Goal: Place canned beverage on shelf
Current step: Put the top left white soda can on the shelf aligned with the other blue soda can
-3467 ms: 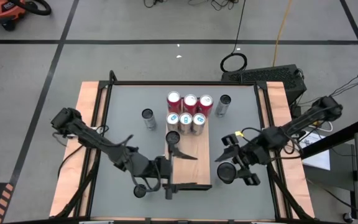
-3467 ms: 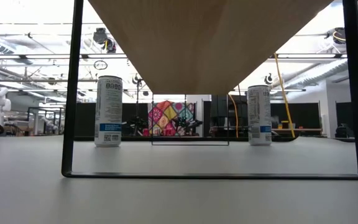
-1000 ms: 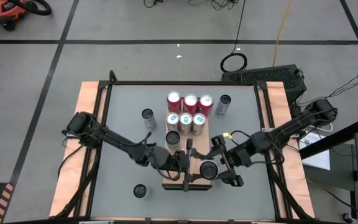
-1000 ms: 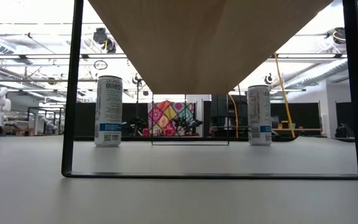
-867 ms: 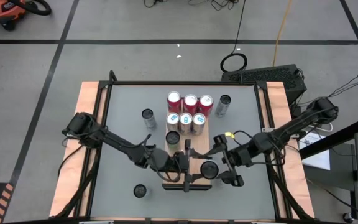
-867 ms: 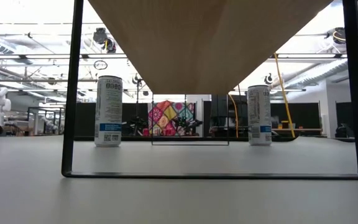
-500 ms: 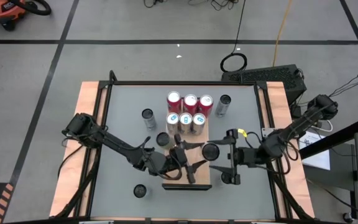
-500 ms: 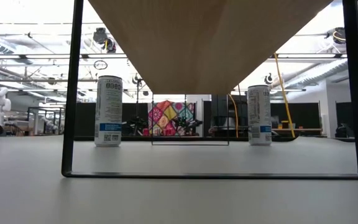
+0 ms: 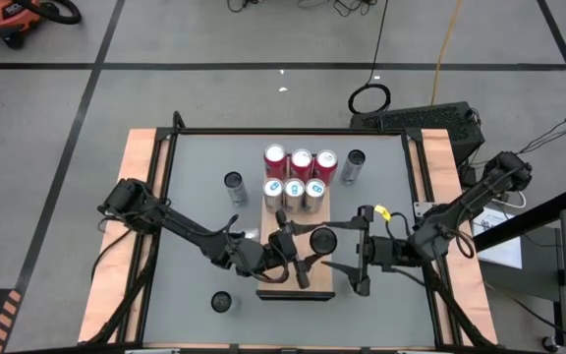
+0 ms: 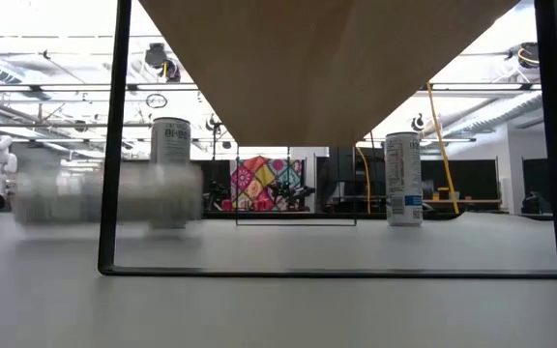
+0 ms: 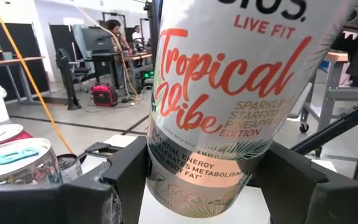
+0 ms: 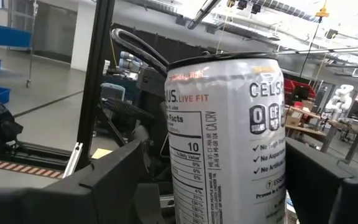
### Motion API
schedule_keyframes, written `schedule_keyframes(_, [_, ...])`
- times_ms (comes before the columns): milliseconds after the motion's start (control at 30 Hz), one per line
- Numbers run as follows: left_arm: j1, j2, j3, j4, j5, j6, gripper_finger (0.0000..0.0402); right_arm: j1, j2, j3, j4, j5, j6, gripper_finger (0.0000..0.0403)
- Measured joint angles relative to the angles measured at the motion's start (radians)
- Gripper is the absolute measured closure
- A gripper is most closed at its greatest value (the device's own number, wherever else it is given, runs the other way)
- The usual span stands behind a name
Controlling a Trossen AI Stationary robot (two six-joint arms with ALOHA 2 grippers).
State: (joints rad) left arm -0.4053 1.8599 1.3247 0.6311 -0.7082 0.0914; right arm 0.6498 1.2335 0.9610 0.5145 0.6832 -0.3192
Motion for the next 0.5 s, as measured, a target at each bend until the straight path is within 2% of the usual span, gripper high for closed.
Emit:
schedule_keyframes(333, [0.0,0.0,0.0,-0.015,0.004,-0.006,0.0157,0.0,0.0,0.0,-0.003,-0.004,-0.017,0.012])
schedule_keyframes(500, [-0.001,0.0,0.0,-0.02,-0.008,-0.006,0.0157,0.0,0.002,-0.001,0.01,0.0,-0.016,0.0116])
